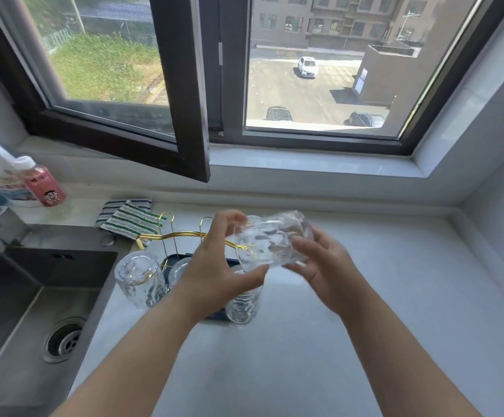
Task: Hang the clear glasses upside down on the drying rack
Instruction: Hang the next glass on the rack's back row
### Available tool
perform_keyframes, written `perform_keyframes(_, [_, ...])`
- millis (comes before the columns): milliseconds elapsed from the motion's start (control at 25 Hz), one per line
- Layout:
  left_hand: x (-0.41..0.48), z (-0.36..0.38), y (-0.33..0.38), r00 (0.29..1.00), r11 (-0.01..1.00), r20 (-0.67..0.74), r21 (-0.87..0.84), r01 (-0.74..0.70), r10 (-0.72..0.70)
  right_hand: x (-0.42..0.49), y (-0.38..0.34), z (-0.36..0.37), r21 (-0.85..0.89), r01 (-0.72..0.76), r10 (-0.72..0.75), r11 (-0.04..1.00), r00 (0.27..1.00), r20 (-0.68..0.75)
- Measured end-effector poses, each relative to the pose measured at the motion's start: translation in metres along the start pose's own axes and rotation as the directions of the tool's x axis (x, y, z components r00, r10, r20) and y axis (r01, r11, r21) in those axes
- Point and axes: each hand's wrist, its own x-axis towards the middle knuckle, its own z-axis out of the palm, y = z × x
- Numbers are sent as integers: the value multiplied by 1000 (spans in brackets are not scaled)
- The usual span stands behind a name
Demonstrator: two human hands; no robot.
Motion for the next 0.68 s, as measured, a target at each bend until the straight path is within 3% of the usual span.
perform_keyframes(80, [16,-22,-2,996,972,-24,221,-81,88,22,-17,21,-278,121,-136,953,990,-39])
perform_keyframes(240, [60,-64,-9,976,881,-85,452,-141,200,76,-35,67,-715,283,-318,639,944,90])
perform_keyframes(320, [79,-79,-21,983,884,-58,449,-128,171,104,-33,79,-809,273,-284,521,949,137])
perform_keyframes(480, [103,-89,-53,999,904,27,427,5,-19,146,-7,82,-902,178,-101,392,983,150])
perform_keyframes(680, [116,-86,-88,984,880,85,464,102,-159,165,23,73,-938,149,21,311,986,164])
